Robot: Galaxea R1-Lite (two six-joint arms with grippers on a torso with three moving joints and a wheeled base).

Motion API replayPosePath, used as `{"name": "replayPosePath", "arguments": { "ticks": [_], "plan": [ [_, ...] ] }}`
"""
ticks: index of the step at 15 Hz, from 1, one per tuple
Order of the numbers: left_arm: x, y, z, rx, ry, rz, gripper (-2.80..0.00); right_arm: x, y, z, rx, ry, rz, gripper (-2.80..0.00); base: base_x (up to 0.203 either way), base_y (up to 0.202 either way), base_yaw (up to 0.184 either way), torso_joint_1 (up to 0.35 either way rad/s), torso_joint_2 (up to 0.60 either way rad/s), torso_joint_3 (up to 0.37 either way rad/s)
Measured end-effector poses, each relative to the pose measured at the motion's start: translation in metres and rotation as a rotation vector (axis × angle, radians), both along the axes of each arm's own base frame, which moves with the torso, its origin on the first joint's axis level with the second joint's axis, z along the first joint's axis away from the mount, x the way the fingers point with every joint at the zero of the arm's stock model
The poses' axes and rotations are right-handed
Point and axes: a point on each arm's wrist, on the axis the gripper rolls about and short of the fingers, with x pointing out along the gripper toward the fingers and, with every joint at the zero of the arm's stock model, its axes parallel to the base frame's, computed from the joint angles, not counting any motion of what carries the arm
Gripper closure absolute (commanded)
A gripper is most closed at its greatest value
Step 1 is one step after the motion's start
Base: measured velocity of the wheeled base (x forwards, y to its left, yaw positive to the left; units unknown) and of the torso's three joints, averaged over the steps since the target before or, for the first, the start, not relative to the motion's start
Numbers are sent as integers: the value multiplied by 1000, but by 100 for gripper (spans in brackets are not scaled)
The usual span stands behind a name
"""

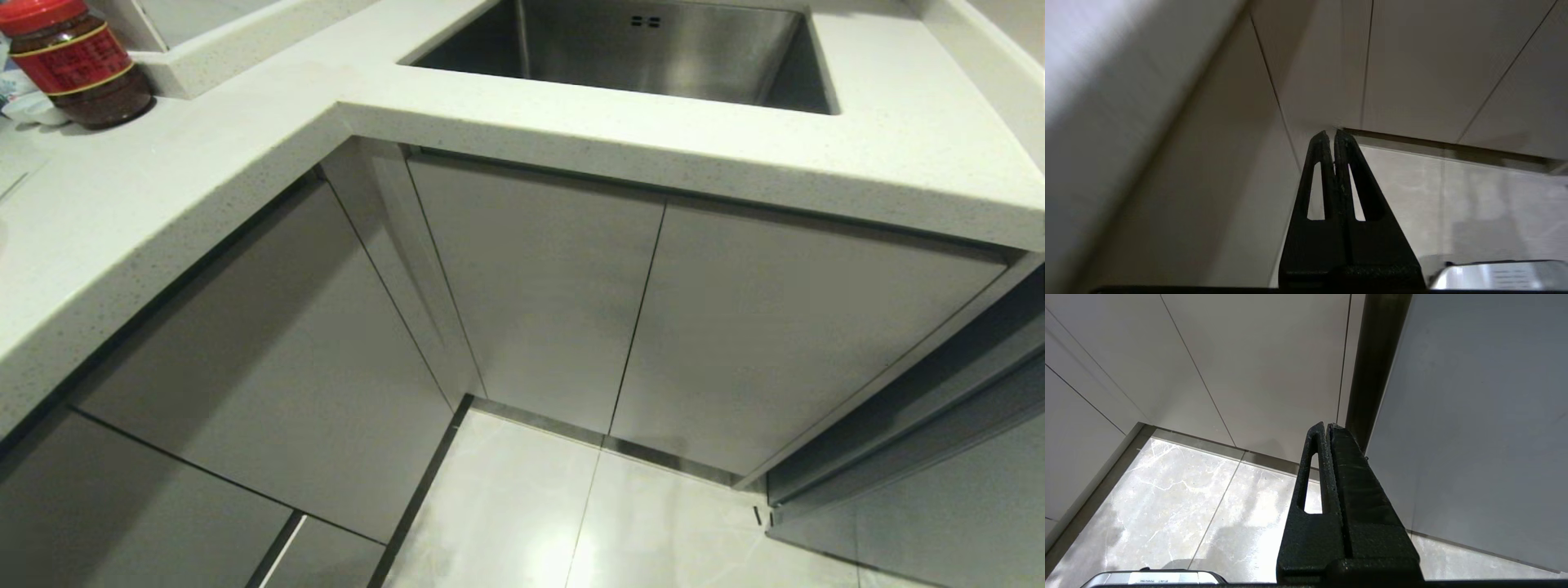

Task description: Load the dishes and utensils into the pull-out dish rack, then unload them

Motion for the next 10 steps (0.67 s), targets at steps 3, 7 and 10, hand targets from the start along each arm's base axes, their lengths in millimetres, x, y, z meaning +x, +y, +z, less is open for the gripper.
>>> {"name": "replayPosePath", "arguments": {
  "ticks": [3, 7, 10],
  "plan": [
    [20, 0, -42, -51, 25, -1, 0, 0, 0, 0, 0, 0, 0, 0, 0, 0, 0, 0, 0, 0],
    [24, 0, -53, -61, 13, -22, 0, 0, 0, 0, 0, 0, 0, 0, 0, 0, 0, 0, 0, 0],
    [24, 0, -54, -58, 12, -21, 0, 0, 0, 0, 0, 0, 0, 0, 0, 0, 0, 0, 0, 0]
  ]
}}
